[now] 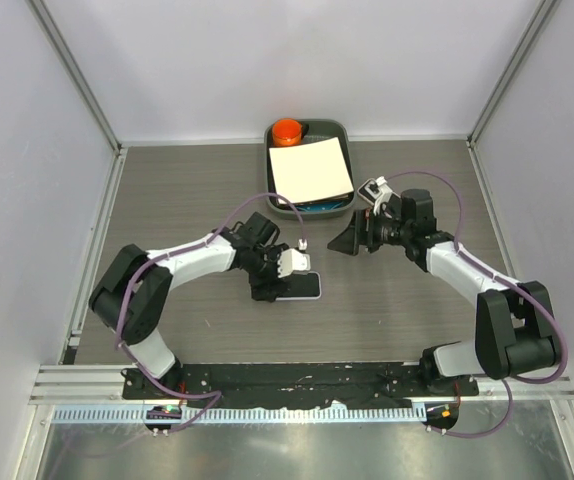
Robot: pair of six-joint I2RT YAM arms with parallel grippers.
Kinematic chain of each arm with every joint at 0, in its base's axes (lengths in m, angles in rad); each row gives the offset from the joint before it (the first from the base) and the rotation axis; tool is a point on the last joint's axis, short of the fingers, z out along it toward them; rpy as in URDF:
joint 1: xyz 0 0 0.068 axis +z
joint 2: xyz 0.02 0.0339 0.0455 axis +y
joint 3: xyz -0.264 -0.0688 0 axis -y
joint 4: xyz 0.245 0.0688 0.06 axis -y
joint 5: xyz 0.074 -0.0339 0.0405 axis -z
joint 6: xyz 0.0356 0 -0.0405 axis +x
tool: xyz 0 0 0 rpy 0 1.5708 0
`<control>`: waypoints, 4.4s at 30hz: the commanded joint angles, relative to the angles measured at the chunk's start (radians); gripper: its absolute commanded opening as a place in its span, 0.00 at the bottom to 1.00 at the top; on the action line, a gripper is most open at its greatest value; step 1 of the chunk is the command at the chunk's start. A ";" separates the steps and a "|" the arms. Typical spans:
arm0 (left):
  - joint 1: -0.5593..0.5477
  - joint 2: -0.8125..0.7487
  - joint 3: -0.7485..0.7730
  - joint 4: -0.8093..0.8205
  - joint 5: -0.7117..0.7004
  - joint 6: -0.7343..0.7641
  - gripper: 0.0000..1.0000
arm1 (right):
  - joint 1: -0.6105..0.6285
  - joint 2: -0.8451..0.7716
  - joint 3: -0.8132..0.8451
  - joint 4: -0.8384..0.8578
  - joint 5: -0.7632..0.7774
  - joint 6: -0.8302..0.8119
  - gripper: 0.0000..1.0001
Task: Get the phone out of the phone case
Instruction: Pick up the phone at the center of the board, then adjust the phone.
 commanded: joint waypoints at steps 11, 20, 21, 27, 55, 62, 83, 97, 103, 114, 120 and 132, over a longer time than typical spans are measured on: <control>-0.040 0.050 0.083 -0.052 -0.043 -0.001 0.69 | -0.005 -0.101 0.046 -0.047 0.085 -0.115 0.95; -0.043 0.071 0.138 -0.085 0.040 0.020 1.00 | -0.074 -0.181 0.059 -0.060 0.071 -0.118 0.95; -0.046 0.084 0.143 -0.087 0.038 0.022 1.00 | -0.079 -0.190 0.060 -0.060 0.069 -0.119 0.95; -0.069 0.133 0.183 -0.090 0.024 0.020 1.00 | -0.106 -0.243 0.065 -0.060 0.065 -0.124 0.95; -0.146 0.259 0.261 -0.137 -0.069 -0.009 0.59 | -0.116 -0.272 0.069 -0.087 0.057 -0.132 0.94; -0.146 0.234 0.243 -0.134 -0.097 -0.037 0.00 | -0.117 -0.270 0.069 -0.086 0.057 -0.129 0.95; -0.146 -0.007 0.180 -0.025 -0.052 -0.090 0.00 | -0.125 -0.187 0.056 -0.038 -0.006 -0.044 0.95; -0.146 -0.097 0.229 -0.005 -0.037 -0.149 0.00 | -0.110 -0.112 0.036 0.015 -0.133 0.043 0.90; -0.147 -0.134 0.231 -0.001 -0.048 -0.152 0.00 | -0.065 -0.068 0.032 0.031 -0.142 0.045 0.90; -0.156 -0.172 0.232 0.021 -0.049 -0.170 0.00 | 0.008 -0.013 0.042 -0.015 -0.145 -0.009 0.87; -0.167 -0.192 0.224 0.033 -0.060 -0.167 0.00 | 0.033 0.017 0.051 -0.037 -0.153 -0.024 0.86; -0.205 -0.202 0.217 0.033 -0.103 -0.152 0.00 | 0.081 0.086 0.080 -0.087 -0.184 -0.046 0.82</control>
